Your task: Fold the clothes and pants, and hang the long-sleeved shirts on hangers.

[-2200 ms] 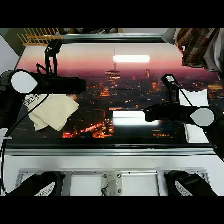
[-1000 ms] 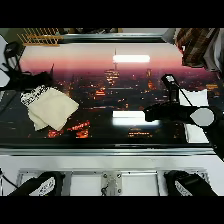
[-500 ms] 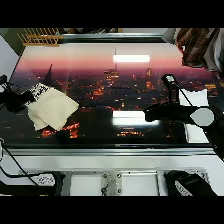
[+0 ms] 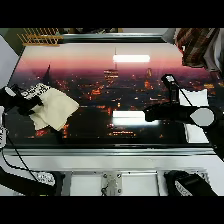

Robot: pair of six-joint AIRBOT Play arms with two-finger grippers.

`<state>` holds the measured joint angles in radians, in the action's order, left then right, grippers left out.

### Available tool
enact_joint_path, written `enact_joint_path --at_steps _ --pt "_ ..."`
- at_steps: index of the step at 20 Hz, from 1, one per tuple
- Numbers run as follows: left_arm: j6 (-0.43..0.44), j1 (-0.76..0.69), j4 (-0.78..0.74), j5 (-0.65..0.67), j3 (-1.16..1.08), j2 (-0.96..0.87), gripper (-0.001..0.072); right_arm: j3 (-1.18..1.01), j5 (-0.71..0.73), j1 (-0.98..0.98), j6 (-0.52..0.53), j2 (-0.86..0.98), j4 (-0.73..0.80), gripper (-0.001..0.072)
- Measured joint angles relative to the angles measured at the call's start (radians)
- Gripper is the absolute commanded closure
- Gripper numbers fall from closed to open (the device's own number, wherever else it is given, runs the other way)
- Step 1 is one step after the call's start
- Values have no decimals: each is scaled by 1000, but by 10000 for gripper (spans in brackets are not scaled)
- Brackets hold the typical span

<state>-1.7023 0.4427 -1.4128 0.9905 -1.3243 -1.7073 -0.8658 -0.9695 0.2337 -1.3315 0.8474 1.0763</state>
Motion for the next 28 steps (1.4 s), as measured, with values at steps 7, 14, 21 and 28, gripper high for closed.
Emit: enact_joint_path --at_steps 7,14,21,28 --pt "20 -98 142 -95 0 198 701 0 0 0 0 0 0 701" --pt "45 -473 240 -180 0 525 701 -1 0 0 -3 0 -19 702" --pt "46 -991 253 -296 0 492 273 -97 29 -166 -3 -41 51 701" --pt "-1 -999 255 -266 0 398 101 -126 68 -363 -8 -150 76 701"
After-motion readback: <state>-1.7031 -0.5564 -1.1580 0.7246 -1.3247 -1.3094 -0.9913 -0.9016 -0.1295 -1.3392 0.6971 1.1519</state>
